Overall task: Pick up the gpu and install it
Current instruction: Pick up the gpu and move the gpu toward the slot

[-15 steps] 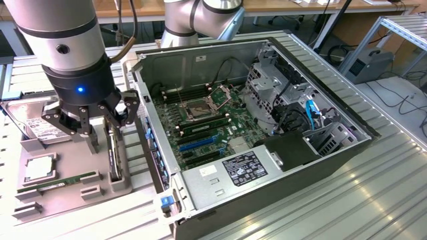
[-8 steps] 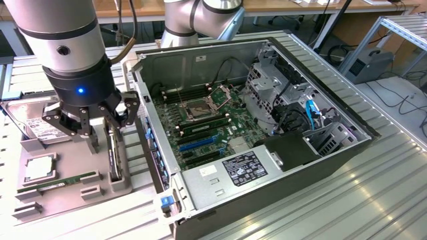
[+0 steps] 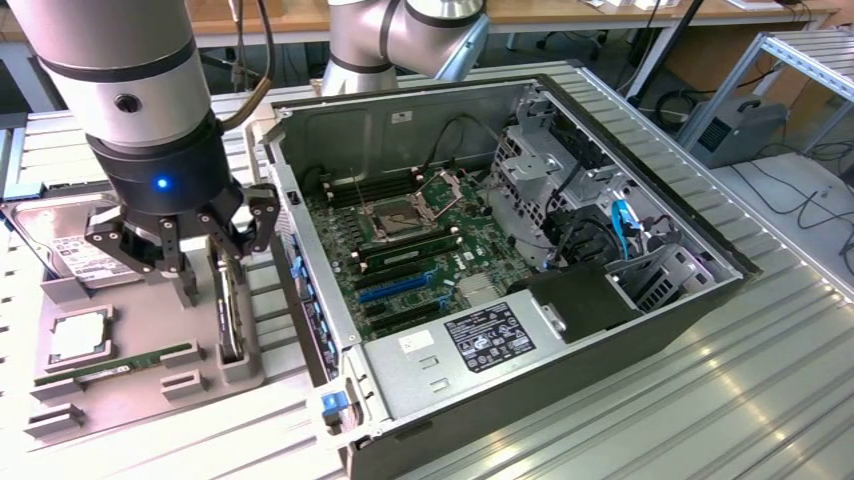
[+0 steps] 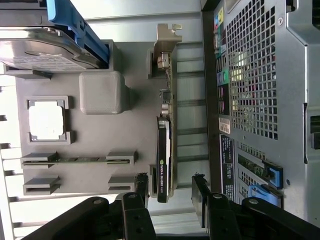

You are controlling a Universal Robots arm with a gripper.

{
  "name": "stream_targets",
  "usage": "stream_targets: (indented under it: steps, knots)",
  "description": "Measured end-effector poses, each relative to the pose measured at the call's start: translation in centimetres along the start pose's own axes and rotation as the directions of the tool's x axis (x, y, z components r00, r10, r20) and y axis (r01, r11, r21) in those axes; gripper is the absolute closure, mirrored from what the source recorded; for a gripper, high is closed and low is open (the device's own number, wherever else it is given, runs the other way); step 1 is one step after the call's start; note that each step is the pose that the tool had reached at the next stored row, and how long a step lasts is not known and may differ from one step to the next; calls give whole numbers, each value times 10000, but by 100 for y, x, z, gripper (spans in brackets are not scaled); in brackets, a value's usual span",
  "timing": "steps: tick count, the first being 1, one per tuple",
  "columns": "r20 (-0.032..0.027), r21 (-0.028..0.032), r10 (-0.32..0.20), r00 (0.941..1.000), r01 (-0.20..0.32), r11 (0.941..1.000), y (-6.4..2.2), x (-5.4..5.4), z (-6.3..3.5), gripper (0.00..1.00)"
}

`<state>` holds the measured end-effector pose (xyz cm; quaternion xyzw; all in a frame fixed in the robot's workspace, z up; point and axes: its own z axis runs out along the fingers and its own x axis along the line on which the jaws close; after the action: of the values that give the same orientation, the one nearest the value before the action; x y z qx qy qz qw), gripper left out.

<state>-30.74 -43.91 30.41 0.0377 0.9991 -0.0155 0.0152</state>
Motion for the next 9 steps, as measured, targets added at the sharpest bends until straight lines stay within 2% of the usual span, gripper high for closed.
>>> stream_targets:
  steps: [9]
  knots:
    - [3, 53, -1, 10000, 1, 10000, 1, 1, 23, 52]
